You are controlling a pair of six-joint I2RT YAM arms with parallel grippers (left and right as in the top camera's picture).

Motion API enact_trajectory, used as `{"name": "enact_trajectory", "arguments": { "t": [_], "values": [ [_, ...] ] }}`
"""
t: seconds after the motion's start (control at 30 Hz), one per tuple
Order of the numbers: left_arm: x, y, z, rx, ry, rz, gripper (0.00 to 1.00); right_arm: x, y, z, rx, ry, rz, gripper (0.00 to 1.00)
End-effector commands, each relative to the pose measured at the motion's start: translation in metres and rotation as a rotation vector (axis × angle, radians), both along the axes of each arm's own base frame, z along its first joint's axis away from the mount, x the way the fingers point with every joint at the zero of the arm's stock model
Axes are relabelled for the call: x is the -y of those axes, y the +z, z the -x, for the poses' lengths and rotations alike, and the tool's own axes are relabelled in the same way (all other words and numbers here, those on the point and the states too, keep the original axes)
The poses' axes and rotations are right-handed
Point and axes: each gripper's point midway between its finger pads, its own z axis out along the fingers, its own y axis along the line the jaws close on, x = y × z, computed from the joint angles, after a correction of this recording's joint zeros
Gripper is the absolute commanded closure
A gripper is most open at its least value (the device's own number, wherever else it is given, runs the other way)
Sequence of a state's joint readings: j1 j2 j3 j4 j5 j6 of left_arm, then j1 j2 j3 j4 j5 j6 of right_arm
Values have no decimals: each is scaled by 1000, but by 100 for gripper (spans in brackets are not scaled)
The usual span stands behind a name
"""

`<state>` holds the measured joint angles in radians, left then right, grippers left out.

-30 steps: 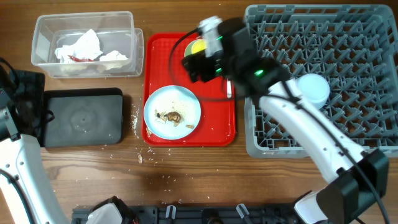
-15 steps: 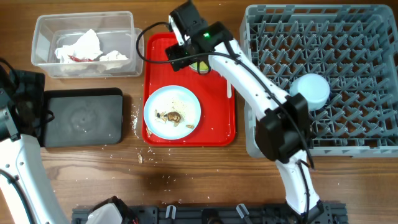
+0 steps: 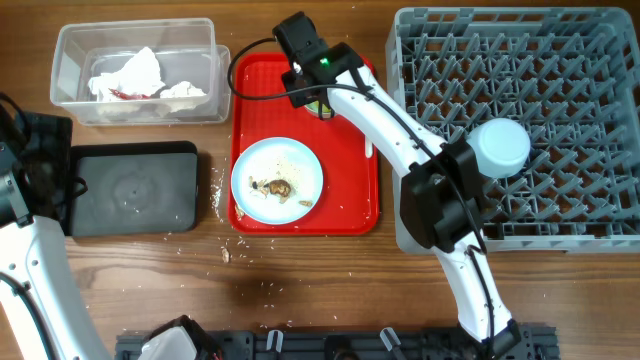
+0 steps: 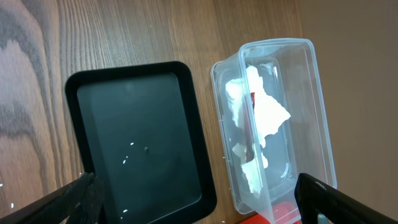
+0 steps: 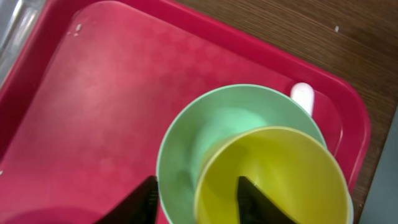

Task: Sort waste into correct bins and load items into the dishwasher rack
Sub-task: 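Reach the right gripper back to the yellow cup and grasp it, then carry the yellow cup with the right gripper and set it in the rack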

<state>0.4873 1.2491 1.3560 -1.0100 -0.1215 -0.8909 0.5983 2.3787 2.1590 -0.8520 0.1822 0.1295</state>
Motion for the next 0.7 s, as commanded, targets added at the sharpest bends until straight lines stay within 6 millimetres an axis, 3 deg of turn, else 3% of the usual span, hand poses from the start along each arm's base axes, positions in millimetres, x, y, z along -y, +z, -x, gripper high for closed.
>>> {"name": "enact_trajectory", "arguments": {
  "t": [0.0,0.33,0.43,0.57,0.67],
  "values": [
    [-2,0,2,-7,-8,-13,0,6,-11,-7,-1,-23,21,65],
    [-2,0,2,-7,-8,-12,0,1,-12,-3,-24,-31,-8,88],
    [-2,0,2,-8,-8,-12,0,-7,-3,1,-32,-7,-49,95],
    [-2,0,2,-8,-8,-12,0,-8,38,1,19,-27,-110,96],
    [-2,0,2,-7,-8,-12,0,-2,94,3,102,-29,-165,96]
  ]
}}
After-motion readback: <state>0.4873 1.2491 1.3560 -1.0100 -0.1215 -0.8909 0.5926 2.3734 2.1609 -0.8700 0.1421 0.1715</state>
